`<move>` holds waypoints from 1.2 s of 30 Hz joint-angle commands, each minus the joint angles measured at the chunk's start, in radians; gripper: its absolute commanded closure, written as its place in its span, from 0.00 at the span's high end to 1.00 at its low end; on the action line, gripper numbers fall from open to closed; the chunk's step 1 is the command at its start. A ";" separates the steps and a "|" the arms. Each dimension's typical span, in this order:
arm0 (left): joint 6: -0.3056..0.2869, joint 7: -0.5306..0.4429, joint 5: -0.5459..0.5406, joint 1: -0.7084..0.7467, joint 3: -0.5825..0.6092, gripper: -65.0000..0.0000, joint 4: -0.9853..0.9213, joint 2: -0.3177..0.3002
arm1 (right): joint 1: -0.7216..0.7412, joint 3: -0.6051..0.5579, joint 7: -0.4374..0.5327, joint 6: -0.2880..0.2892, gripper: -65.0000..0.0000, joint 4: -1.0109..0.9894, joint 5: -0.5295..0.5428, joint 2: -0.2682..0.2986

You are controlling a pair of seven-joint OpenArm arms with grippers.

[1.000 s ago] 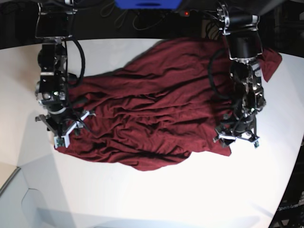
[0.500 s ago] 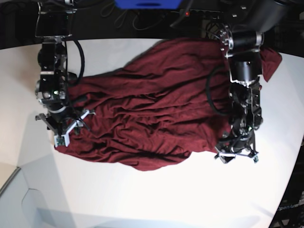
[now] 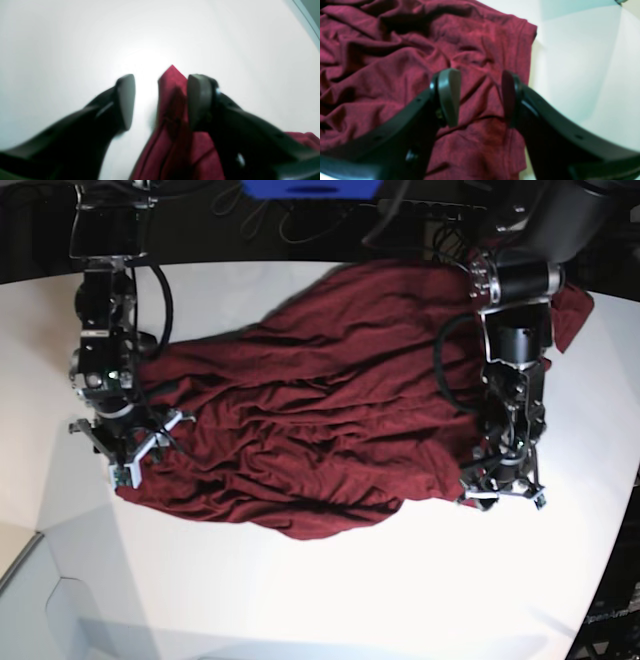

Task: Layout the t-shirt on the table in an organized manner, then fold the t-shirt properly
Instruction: 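Grasp a sleeve with the left gripper and pull it outward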

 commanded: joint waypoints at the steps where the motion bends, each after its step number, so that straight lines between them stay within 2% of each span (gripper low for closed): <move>1: 0.005 0.038 -0.004 -0.014 0.001 0.32 -0.006 -0.003 | 0.017 0.004 0.025 -0.002 0.42 0.017 0.001 0.006; 4: 0.003 0.037 -0.004 -0.031 0.001 0.00 -0.038 -0.003 | 0.007 0.004 0.027 -0.002 0.42 0.017 0.001 0.005; 11: 0.003 0.037 0.004 -0.048 0.001 0.00 -0.026 -0.003 | 0.004 0.003 0.025 -0.002 0.42 0.017 0.001 0.006; 16: 0.011 0.044 0.004 -0.053 0.001 0.00 0.155 -0.005 | 0.004 0.003 0.025 -0.002 0.42 0.017 0.001 0.006; 19: 0.012 0.047 0.004 -0.106 0.001 0.00 0.204 -0.020 | 0.004 0.003 0.025 -0.002 0.42 0.017 0.001 0.005; 24: 0.012 0.047 0.019 -0.200 0.001 0.00 0.175 -0.034 | -0.010 0.003 0.025 -0.002 0.42 0.017 0.001 0.006; 30: 0.009 0.037 0.140 -0.337 -0.003 0.00 0.055 -0.035 | -0.010 0.003 0.025 -0.002 0.42 0.019 -0.001 0.006; 34: 0.011 0.035 0.145 -0.398 -0.003 0.00 0.054 -0.038 | -0.010 0.003 0.025 -0.002 0.42 0.019 -0.001 0.008; 36: 0.011 0.035 0.139 -0.435 -0.003 0.00 0.054 -0.063 | -0.010 0.003 0.025 -0.002 0.42 0.019 -0.001 0.008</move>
